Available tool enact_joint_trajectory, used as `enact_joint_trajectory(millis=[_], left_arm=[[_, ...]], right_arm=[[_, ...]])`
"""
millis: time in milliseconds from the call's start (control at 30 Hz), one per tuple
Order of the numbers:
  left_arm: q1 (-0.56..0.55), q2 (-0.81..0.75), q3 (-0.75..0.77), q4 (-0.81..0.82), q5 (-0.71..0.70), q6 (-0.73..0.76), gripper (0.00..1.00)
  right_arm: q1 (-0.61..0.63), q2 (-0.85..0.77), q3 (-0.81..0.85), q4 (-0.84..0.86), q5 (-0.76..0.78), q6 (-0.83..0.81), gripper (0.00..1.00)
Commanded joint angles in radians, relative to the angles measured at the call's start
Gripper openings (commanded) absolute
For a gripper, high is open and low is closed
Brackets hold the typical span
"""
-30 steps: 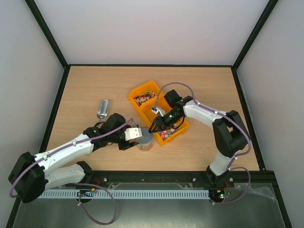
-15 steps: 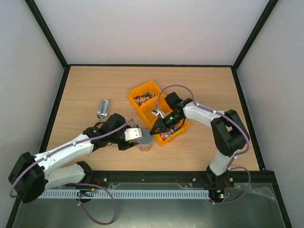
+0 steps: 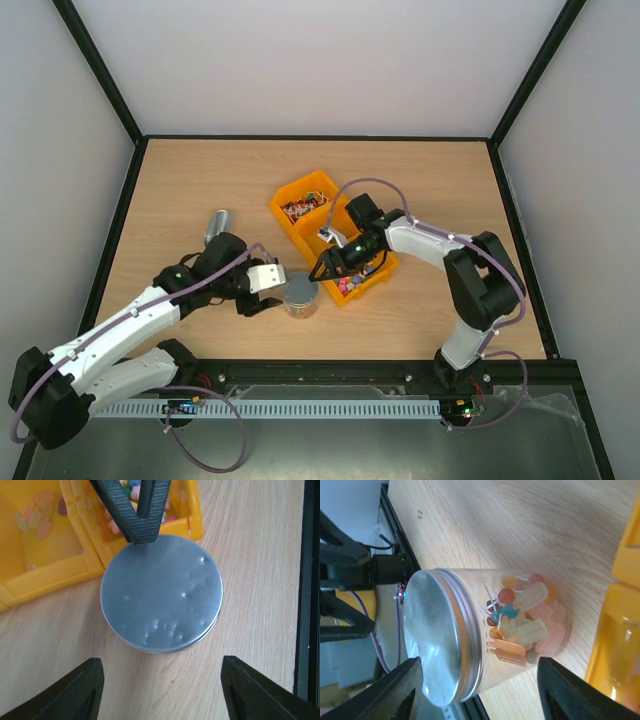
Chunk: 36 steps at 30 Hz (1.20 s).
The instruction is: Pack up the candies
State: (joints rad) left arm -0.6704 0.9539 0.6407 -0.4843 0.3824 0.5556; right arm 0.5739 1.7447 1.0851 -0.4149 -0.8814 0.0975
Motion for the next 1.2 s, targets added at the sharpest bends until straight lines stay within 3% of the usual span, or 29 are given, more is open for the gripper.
enact_joint_trajectory(millis=[0, 200, 233, 300, 500, 633, 800, 967, 1167], left_arm=[[0.009, 0.006, 0.082, -0.063, 0.033, -0.021, 0.69], [0.009, 0.071, 0.192, -0.106, 0.022, -0.044, 0.81], [0.01, 0.077, 0.211, -0.108, 0.012, -0.049, 0.85], [0.014, 0.07, 0.242, -0.1, -0.004, -0.068, 0.98], [0.014, 0.028, 0.234, 0.046, -0.053, -0.213, 1.0], [0.01, 0.131, 0.308, -0.076, 0.071, -0.091, 1.0], [-0.012, 0.272, 0.366, -0.144, 0.092, -0.053, 1.0], [-0.011, 0.289, 0.353, -0.121, 0.078, -0.05, 0.99], [0.026, 0.257, 0.321, -0.137, 0.079, -0.058, 0.98]], right_arm=[[-0.046, -0.138, -0.062, 0.06, 0.009, -0.041, 0.7], [-0.064, -0.43, -0.255, 0.237, 0.117, -0.213, 0.83], [-0.063, -0.49, -0.293, 0.283, 0.133, -0.232, 0.84], [-0.063, -0.602, -0.368, 0.387, 0.188, -0.236, 0.98], [-0.062, -0.797, -0.519, 0.595, 0.244, -0.148, 0.99], [-0.05, -0.805, -0.554, 0.582, 0.09, -0.185, 0.99], [0.068, -0.828, -0.691, 0.724, 0.257, -0.213, 0.99], [0.195, -0.718, -0.753, 0.85, 0.408, -0.229, 0.98], [0.245, -0.581, -0.766, 1.008, 0.493, -0.244, 0.99]])
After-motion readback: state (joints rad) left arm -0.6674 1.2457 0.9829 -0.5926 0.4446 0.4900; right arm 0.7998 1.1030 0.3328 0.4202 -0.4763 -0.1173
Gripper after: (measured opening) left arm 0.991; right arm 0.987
